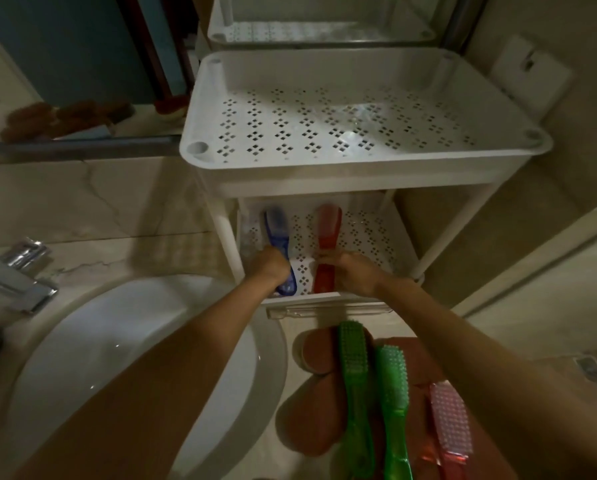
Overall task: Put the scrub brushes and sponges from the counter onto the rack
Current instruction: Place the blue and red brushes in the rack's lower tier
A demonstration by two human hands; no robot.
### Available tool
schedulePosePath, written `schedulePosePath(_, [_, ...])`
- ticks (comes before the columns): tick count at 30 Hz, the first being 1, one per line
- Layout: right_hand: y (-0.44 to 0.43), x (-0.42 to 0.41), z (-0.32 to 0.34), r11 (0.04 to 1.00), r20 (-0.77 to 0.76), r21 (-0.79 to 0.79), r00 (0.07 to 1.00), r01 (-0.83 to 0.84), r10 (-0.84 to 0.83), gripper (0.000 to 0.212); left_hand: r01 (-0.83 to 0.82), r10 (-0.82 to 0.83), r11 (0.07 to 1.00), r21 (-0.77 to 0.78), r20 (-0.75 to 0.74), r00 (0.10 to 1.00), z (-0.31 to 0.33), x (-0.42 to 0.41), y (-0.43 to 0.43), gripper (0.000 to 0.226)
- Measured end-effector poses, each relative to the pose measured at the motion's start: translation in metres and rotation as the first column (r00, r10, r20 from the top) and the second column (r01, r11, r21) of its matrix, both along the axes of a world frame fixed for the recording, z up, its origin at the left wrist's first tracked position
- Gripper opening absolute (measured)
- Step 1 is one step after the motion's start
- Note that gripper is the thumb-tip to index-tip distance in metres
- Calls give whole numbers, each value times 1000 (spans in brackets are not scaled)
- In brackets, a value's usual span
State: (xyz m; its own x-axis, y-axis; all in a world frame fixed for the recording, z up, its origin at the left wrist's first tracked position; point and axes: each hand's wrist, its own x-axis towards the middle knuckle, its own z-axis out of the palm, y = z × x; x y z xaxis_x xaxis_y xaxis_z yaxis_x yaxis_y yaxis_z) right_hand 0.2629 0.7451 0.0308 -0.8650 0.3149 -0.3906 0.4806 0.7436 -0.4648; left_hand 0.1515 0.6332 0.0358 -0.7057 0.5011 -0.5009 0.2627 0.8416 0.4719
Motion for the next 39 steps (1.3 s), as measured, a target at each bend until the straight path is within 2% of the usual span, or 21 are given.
schedulePosePath(4, [3, 5, 4, 996, -187, -52, 979, 69, -77, 37, 10, -13, 999, -33, -91, 996, -5, -4, 1, 25])
schedulePosePath(6, [3, 1, 5, 972, -277, -24, 933, 232, -230, 32, -71, 71, 997, 5, -100, 992, -9, -4, 5, 36])
schedulePosePath(9, [7, -17, -6, 865, -229, -106, 835, 491, -501, 24, -144, 152, 985, 97, -86, 985, -14, -9, 10, 43])
schedulePosePath(12, [10, -33, -20, 814, -123, -172, 808, 554, -576, 38, -133, 135, 990, 51, -38, 990, -16, -9, 9, 57])
schedulePosePath(15, [6, -43, -25, 822, -112, -100, 814, 561, -570, 39, -153, 160, 983, 101, -64, 985, -13, -8, 11, 56])
schedulePosePath(18, [-6, -53, -26, 889, -146, -36, 878, 456, -457, 29, -252, 267, 949, 188, -61, 962, -11, -12, 10, 41])
schedulePosePath(21, [-18, -62, -30, 941, -192, -18, 922, 338, -335, 27, -285, 306, 935, 212, -70, 950, -10, -14, 12, 43])
schedulePosePath(24, [-26, -67, -30, 955, -219, -68, 930, 287, -295, 28, -353, 379, 889, 292, -35, 925, -9, -12, 15, 41])
schedulePosePath(28, [-28, -69, -29, 954, -221, -89, 928, 286, -299, 28, -377, 406, 861, 342, -15, 914, -12, -13, 16, 43])
schedulePosePath(31, [-27, -67, -31, 941, -227, -148, 915, 305, -333, 27, -429, 460, 802, 415, 29, 887, -11, -12, 18, 43])
schedulePosePath(35, [-31, -65, -29, 937, -221, -166, 915, 307, -339, 31, -449, 463, 819, 358, 50, 885, -2, -9, 17, 42])
schedulePosePath(39, [-36, -54, -14, 935, -223, -190, 915, 299, -337, 34, -341, 366, 898, 278, -43, 930, 4, -3, 12, 51])
